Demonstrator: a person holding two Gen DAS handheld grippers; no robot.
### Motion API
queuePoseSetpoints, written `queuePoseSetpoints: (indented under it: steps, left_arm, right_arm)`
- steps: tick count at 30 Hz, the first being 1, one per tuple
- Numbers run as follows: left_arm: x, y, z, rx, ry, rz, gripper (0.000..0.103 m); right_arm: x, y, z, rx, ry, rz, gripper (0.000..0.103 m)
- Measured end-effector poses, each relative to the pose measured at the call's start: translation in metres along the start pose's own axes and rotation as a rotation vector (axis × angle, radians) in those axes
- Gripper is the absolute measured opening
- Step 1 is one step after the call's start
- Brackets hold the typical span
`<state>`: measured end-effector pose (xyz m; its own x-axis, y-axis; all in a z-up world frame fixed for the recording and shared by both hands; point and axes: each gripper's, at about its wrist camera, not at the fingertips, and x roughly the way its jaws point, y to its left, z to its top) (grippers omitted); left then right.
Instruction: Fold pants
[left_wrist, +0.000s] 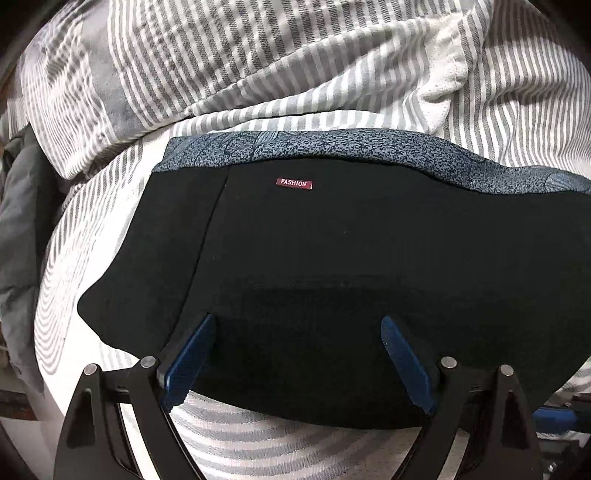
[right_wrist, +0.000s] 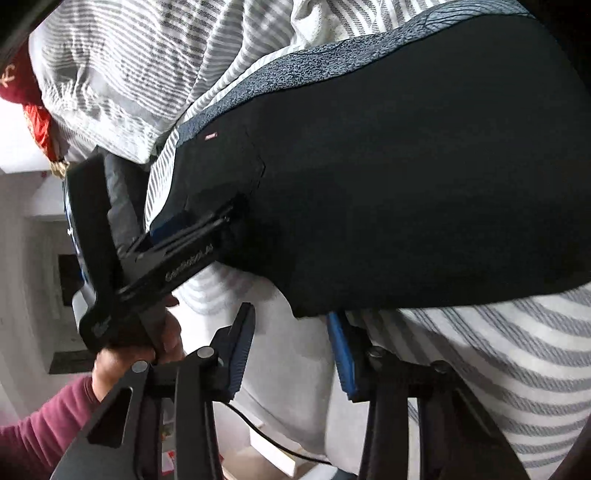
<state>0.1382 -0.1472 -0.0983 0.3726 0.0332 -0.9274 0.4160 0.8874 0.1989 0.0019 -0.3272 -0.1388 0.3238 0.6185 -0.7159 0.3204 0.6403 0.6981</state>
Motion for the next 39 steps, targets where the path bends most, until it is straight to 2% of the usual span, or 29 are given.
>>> queuePoseSetpoints:
  steps: [2, 3, 4, 5, 7, 10, 12, 15, 18, 19, 20, 21, 22, 27, 32, 33, 34, 36, 37, 39]
  left_arm:
    - [-0.001, 0.001, -0.001, 0.003, -0.002, -0.008, 0.092]
    - [-0.001, 0.001, -0.001, 0.005, -0.001, -0.011, 0.092]
    - [-0.001, 0.002, 0.0, 0.007, 0.0, -0.014, 0.092]
    - [-0.001, 0.003, 0.001, 0.007, 0.003, -0.016, 0.092]
    - [-0.001, 0.004, 0.002, 0.012, 0.006, -0.016, 0.092]
    - [-0.002, 0.004, -0.001, 0.018, -0.005, -0.019, 0.092]
    - [-0.001, 0.003, -0.003, 0.013, -0.012, -0.016, 0.093]
    - [0.0, 0.004, -0.003, 0.005, -0.011, -0.014, 0.095]
    - [-0.003, 0.003, -0.001, 0.015, -0.003, -0.011, 0.095]
    - [-0.004, 0.002, 0.0, 0.019, 0.007, -0.005, 0.095]
    - [-0.007, 0.001, 0.0, 0.02, 0.013, -0.002, 0.095]
    - [-0.011, -0.001, 0.001, 0.018, 0.011, -0.009, 0.095]
    - [-0.016, -0.004, 0.002, 0.015, 0.004, -0.021, 0.095]
    - [-0.026, -0.024, 0.009, 0.035, -0.009, -0.056, 0.095]
    - [-0.003, -0.038, 0.003, 0.054, 0.057, -0.039, 0.095]
    - [0.0, -0.04, -0.001, 0.068, 0.045, -0.028, 0.095]
    - [-0.002, -0.042, -0.004, 0.078, 0.019, -0.02, 0.095]
    - [-0.003, -0.044, -0.007, 0.09, 0.002, -0.008, 0.096]
    - [-0.002, -0.044, -0.006, 0.086, 0.005, -0.01, 0.096]
    - [0.003, -0.043, -0.004, 0.075, 0.035, -0.018, 0.103]
  right_arm:
    - [0.005, -0.003, 0.006, 0.035, 0.01, -0.004, 0.04]
    - [0.008, -0.006, 0.008, 0.054, 0.015, -0.01, 0.033]
    - [0.009, -0.01, 0.01, 0.082, 0.022, -0.021, 0.014]
    - [0.008, -0.011, 0.012, 0.098, 0.021, -0.005, 0.009]
    - [-0.002, -0.006, 0.011, 0.075, 0.004, 0.027, 0.007]
    - [-0.006, 0.008, 0.0, -0.024, 0.017, -0.008, 0.004]
    - [0.005, 0.0, -0.013, -0.016, 0.067, -0.028, 0.0]
    - [0.014, -0.008, -0.025, -0.004, 0.104, -0.048, 0.0]
    - [0.002, 0.011, -0.024, -0.051, 0.1, -0.033, 0.004]
    - [-0.004, 0.018, -0.022, -0.082, 0.102, -0.053, 0.012]
    - [-0.012, 0.025, -0.018, -0.116, 0.095, -0.081, 0.029]
    - [-0.022, 0.029, -0.015, -0.142, 0.073, -0.11, 0.038]
    - [-0.036, 0.033, -0.008, -0.173, 0.029, -0.157, 0.051]
    - [-0.083, 0.024, 0.023, -0.17, -0.1, -0.304, 0.053]
    - [-0.103, -0.024, 0.038, -0.084, -0.127, -0.445, 0.056]
    - [-0.102, -0.033, 0.039, -0.069, -0.115, -0.436, 0.057]
    - [-0.105, -0.042, 0.038, -0.054, -0.139, -0.385, 0.057]
    - [-0.107, -0.045, 0.039, -0.035, -0.153, -0.348, 0.058]
    - [-0.109, -0.046, 0.04, -0.022, -0.157, -0.322, 0.062]
    - [-0.108, -0.044, 0.041, -0.021, -0.154, -0.29, 0.073]
